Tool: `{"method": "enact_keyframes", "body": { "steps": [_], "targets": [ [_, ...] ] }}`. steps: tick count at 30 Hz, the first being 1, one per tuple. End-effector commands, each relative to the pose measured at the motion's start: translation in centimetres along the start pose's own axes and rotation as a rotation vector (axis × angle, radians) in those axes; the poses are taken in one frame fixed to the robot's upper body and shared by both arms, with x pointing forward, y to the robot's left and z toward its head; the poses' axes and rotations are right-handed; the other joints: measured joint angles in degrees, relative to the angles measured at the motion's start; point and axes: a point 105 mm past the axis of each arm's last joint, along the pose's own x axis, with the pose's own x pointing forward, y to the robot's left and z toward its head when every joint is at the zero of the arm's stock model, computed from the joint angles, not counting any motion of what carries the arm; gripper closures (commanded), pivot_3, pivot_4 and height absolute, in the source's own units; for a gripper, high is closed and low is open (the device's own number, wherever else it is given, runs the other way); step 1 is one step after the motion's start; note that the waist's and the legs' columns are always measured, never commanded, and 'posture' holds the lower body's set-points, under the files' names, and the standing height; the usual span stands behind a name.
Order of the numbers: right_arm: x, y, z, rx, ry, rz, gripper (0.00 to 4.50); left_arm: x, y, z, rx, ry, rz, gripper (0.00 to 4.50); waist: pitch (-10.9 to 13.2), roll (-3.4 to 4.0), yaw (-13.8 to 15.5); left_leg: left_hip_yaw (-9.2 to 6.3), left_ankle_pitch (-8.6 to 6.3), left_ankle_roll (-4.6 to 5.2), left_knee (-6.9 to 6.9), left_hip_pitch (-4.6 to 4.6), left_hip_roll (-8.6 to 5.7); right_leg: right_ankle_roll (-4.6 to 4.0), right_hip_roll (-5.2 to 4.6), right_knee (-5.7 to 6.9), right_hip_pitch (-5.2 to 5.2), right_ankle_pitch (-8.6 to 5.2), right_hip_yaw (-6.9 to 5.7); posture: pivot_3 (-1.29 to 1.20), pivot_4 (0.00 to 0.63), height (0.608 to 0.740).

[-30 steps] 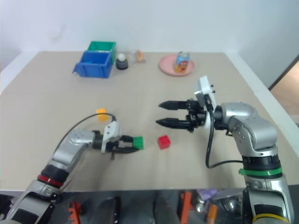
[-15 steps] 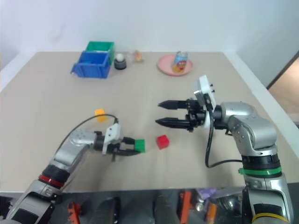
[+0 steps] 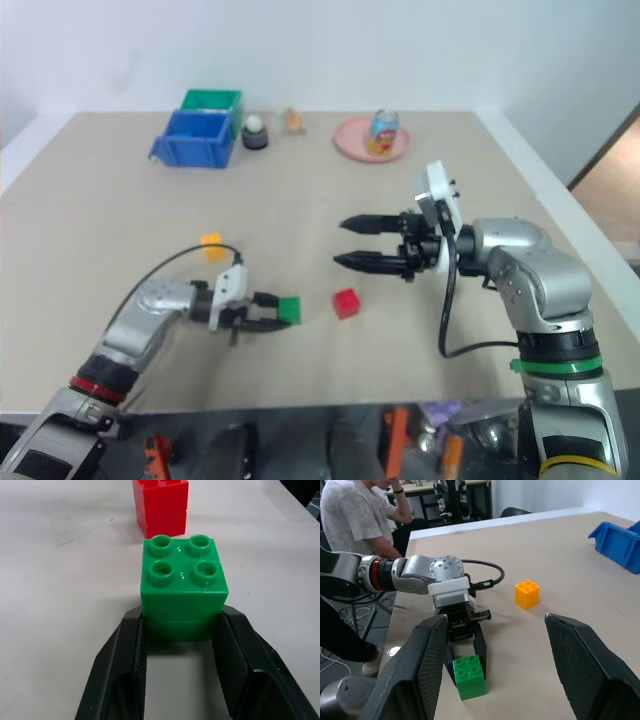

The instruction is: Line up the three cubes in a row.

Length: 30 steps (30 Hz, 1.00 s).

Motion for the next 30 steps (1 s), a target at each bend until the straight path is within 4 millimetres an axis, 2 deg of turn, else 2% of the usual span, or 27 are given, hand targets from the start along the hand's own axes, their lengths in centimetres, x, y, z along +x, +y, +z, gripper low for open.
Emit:
{"method": "enact_keyframes", "body": {
  "steps": [1, 3, 4, 9, 13, 20, 24, 30],
  "targets": [
    [0.1, 0.0, 1.1, -0.048, -0.019, 0.013, 1.31, -0.7, 0.0, -0.8, -0.024, 0.034, 0.018, 3.15, 0.00, 0.00, 0.02, 0.00, 0.00, 0.00, 0.00, 0.00, 0.00, 0.00, 0.00, 0.00, 0.00, 0.00, 0.00, 0.00, 0.150, 0.740],
    [0.1, 0.0, 1.1, -0.050, -0.019, 0.014, 1.31, -0.6, 0.1, -0.7, -0.043, 0.023, 0.029, 3.15, 0.00, 0.00, 0.03, 0.00, 0.00, 0.00, 0.00, -0.01, 0.00, 0.00, 0.00, 0.00, 0.00, 0.00, 0.00, 0.00, 0.150, 0.740],
    [0.1, 0.0, 1.1, -0.050, -0.019, 0.014, 1.31, -0.5, 0.0, -0.6, -0.057, 0.016, 0.024, 2.19, 0.00, 0.00, 0.03, 0.00, 0.00, 0.00, 0.00, -0.01, 0.00, 0.00, 0.00, 0.00, 0.00, 0.00, 0.00, 0.00, 0.150, 0.740],
    [-0.1, 0.0, 1.1, -0.050, -0.015, 0.009, 1.31, -0.7, 0.1, 0.2, -0.080, -0.025, 0.022, 0.64, 0.00, 0.00, 0.22, 0.00, 0.00, 0.00, 0.01, -0.01, 0.00, -0.01, 0.00, 0.00, 0.00, 0.01, 0.00, 0.00, 0.150, 0.740],
    [-0.2, 0.0, 1.1, -0.049, -0.015, 0.008, 1.31, -0.9, 0.2, 1.0, -0.093, -0.059, 0.025, 0.64, 0.00, 0.00, 0.18, 0.00, 0.01, 0.01, 0.08, -0.02, -0.01, -0.01, -0.01, 0.00, 0.01, 0.05, 0.02, 0.00, 0.150, 0.740],
    [-0.2, 0.0, 1.2, -0.050, -0.020, 0.012, 1.31, -2.6, 1.0, 1.7, -0.054, -0.077, 0.109, 0.64, 0.01, 0.01, 0.24, 0.00, -0.03, 0.05, -0.01, -0.07, -0.01, 0.04, 0.00, 0.00, -0.06, -0.03, 0.02, 0.00, 0.150, 0.740],
    [-0.1, -0.1, 1.4, -0.050, -0.029, 0.014, 1.31, -4.3, 1.9, 2.0, -0.037, -0.096, 0.207, 0.64, 0.01, 0.01, 0.22, 0.01, -0.05, 0.06, -0.01, -0.09, -0.01, 0.05, 0.00, -0.01, -0.07, -0.06, 0.02, 0.00, 0.150, 0.740],
    [-0.2, -0.2, 1.5, -0.052, -0.035, 0.011, 1.31, -7.1, 1.0, 3.3, -0.099, -0.159, 0.245, 0.64, 0.02, 0.01, 0.19, 0.01, -0.05, 0.06, -0.01, -0.09, -0.01, 0.03, -0.01, -0.01, -0.07, -0.05, 0.02, 0.00, 0.150, 0.740]
  ]
}}
